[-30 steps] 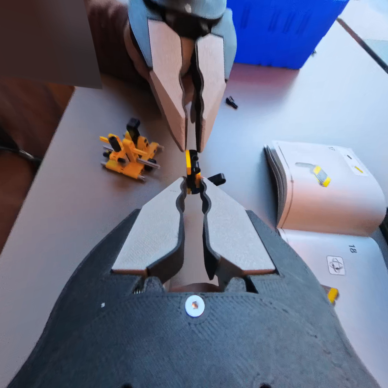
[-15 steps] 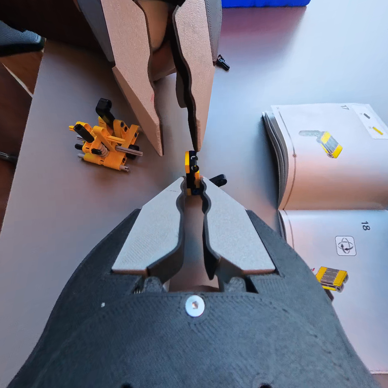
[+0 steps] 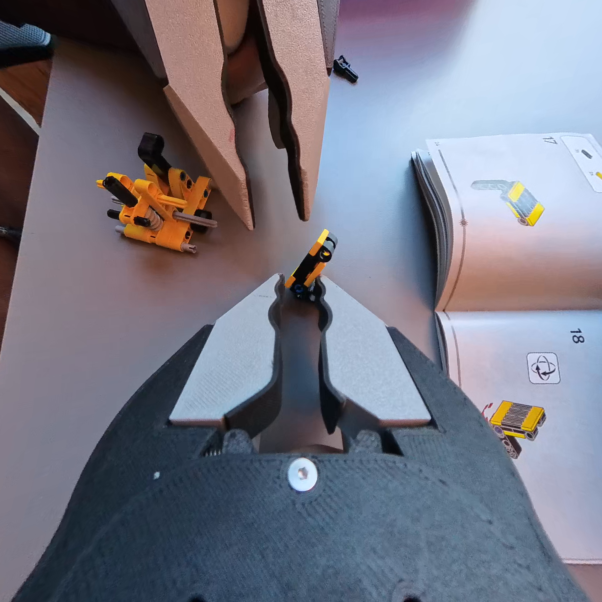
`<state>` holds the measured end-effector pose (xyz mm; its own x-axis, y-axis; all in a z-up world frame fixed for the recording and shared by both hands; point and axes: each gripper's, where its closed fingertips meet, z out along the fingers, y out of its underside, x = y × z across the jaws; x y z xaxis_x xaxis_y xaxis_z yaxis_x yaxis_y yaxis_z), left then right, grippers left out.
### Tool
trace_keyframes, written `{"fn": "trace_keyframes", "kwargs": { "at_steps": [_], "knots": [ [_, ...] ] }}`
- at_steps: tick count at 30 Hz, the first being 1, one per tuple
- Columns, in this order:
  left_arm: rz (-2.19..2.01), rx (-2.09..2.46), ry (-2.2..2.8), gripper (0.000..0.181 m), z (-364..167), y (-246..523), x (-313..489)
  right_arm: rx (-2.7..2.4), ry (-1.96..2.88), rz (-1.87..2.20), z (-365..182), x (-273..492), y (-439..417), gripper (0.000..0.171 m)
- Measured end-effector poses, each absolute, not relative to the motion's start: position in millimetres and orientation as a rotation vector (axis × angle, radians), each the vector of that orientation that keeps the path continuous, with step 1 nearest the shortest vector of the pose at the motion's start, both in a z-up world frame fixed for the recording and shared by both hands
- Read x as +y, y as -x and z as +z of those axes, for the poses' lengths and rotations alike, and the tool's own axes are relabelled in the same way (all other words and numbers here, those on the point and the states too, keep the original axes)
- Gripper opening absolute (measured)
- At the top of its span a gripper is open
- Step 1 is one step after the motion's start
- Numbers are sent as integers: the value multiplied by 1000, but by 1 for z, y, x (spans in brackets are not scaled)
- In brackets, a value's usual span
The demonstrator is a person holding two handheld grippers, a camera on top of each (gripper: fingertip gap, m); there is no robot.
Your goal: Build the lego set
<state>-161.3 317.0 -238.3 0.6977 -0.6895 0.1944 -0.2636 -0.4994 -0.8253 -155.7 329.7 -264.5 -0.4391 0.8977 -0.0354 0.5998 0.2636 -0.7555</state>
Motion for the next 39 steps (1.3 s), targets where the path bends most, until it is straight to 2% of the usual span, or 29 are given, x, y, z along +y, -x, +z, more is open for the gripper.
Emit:
{"fn": "trace_keyframes", "kwargs": {
  "at_steps": [10,17,19,21,26,31,32,35,39],
  "knots": [
    [-689,687,2078,26,-236,164,320,-2131,1196,970,-257,323,159,14],
    [-695,684,2004,22,-225,167,320,-2082,1082,952,-247,320,164,14],
    [-667,652,1995,38,-223,176,324,-2049,1030,978,-240,317,165,14],
    [-655,668,1981,38,-221,181,324,-2022,986,1011,-232,313,165,14],
    [-734,744,1885,23,-208,164,313,-2009,938,1044,-227,305,167,14],
    [-678,799,1914,18,-218,159,311,-2038,927,1043,-230,298,167,15],
    [-685,803,1926,12,-219,159,310,-2038,933,1024,-231,299,168,16],
    [-660,794,1987,8,-228,165,311,-2056,962,969,-237,306,167,30],
    [-624,826,2081,7,-242,168,309,-2050,1023,933,-242,319,167,29]
  ]
}}
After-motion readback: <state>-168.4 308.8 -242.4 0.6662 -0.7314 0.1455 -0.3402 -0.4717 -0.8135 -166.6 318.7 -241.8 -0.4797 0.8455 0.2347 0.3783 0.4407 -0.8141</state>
